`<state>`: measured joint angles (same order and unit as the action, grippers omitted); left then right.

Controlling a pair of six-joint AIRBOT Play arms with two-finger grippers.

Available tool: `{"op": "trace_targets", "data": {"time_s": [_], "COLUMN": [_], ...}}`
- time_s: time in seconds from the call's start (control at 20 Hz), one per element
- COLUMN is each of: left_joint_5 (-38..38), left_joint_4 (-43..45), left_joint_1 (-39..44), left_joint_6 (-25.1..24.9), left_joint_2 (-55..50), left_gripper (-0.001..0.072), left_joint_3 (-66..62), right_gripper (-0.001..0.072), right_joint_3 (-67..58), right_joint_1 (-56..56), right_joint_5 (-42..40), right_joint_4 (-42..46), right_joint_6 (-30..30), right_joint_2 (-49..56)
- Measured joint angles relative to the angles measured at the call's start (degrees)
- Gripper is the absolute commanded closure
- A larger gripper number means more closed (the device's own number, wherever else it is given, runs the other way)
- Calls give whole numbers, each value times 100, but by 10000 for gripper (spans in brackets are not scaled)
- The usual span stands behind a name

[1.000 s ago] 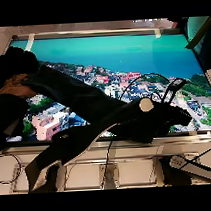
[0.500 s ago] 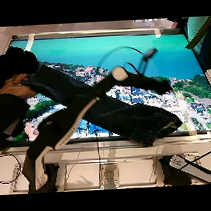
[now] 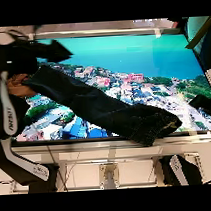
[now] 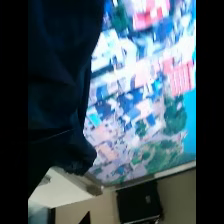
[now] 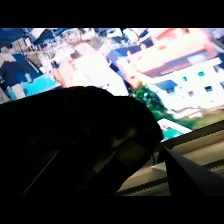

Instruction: Fold the clothes and pants, and hang the long-sleeved shirts on hangers.

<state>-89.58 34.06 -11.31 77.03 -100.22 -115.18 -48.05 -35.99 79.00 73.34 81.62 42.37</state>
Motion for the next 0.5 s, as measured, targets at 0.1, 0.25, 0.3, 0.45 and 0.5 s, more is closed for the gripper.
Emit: {"op": "trace_targets", "data": {"time_s": [0.1, 0.25, 0.3, 0.45, 0.5], "left_joint_5": [-398, -673, -680, -581, -531], "left_joint_4": [756, 1519, 1679, 1947, 1991], "left_joint_1": [-717, -1357, -1480, -1606, -1617], "left_joint_6": [168, 367, 400, 450, 463], "left_joint_2": [103, 179, 195, 214, 214], "left_gripper": [456, 456, 456, 456, 456], "left_joint_3": [24, 79, 114, 284, 354], "right_gripper": [25, 26, 26, 27, 27], "right_joint_3": [592, 1246, 1449, 2024, 2175], "right_joint_1": [0, 0, 0, 0, 0], "right_joint_5": [-199, -588, -708, -1108, -1270], "right_joint_4": [-295, -568, -662, -977, -1060], "right_joint_6": [44, 278, 319, 424, 442], "right_joint_2": [-184, -310, -330, -367, -369]}}
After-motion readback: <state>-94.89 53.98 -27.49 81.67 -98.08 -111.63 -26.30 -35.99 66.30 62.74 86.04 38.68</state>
